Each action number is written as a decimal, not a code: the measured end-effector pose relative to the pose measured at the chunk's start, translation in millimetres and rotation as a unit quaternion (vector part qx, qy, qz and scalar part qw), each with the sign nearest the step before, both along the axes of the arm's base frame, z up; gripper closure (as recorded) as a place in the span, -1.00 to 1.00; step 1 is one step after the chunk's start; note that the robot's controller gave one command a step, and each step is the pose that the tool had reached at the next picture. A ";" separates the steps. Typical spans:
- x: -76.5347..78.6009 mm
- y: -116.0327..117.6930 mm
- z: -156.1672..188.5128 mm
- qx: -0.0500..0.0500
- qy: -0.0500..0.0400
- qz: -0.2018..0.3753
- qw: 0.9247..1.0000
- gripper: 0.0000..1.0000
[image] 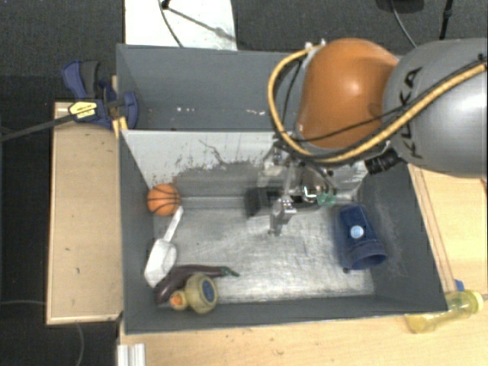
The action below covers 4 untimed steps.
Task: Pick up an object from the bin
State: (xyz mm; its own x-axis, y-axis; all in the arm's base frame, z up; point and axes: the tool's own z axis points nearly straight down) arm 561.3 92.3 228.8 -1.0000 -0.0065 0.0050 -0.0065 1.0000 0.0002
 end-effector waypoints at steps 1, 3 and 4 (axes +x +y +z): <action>1.5 -0.5 4.5 0.001 -0.004 -0.001 1.000 -1.00; 19.4 -38.4 -84.9 -0.001 -0.003 -0.070 0.998 -1.00; 21.4 -40.4 -109.8 0.001 -0.005 -0.163 0.987 -1.00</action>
Offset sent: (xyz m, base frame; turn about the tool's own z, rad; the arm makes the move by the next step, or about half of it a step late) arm 0.0161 -0.0969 -0.1143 -0.0595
